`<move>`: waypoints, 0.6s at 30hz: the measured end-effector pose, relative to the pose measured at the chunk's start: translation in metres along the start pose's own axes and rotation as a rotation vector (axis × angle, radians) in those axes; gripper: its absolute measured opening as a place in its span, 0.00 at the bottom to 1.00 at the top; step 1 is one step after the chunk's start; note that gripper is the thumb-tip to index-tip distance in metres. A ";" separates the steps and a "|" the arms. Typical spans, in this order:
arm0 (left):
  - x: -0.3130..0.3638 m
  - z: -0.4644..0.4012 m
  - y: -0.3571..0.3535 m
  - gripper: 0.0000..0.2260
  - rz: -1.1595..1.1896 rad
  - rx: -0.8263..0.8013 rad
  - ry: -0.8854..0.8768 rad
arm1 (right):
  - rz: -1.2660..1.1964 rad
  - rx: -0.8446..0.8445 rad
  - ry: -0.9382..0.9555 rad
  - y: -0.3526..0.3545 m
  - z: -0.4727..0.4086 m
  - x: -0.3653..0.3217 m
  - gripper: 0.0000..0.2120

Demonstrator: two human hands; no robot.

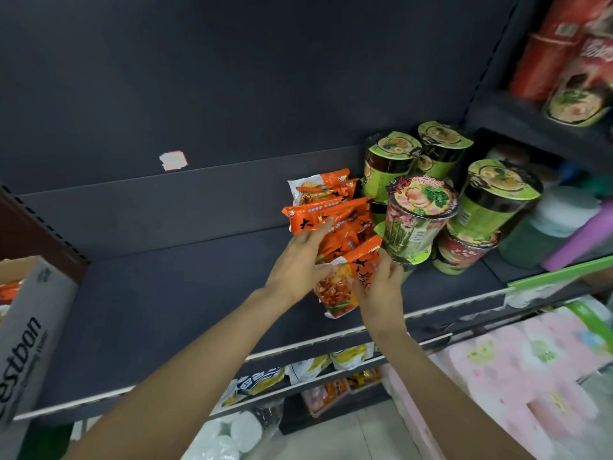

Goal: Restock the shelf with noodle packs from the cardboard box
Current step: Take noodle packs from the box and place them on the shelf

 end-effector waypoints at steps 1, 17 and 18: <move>0.001 0.001 0.002 0.34 0.032 0.042 0.010 | -0.017 -0.024 -0.024 -0.001 0.000 0.002 0.33; 0.009 0.016 0.004 0.26 -0.277 0.040 -0.098 | 0.417 -0.069 0.308 0.001 -0.004 -0.036 0.24; 0.008 0.021 0.009 0.25 -0.258 0.063 -0.103 | 0.392 -0.059 0.317 0.002 -0.002 -0.041 0.23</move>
Point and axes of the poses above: each hand's wrist, its own z-axis away from the middle knuckle, its own y-axis out of the back of the hand, x = y × z, the point moved 6 cm from there along -z, towards the middle knuckle, and after that the axes turned 1 degree about x, right-handed, at the moved point
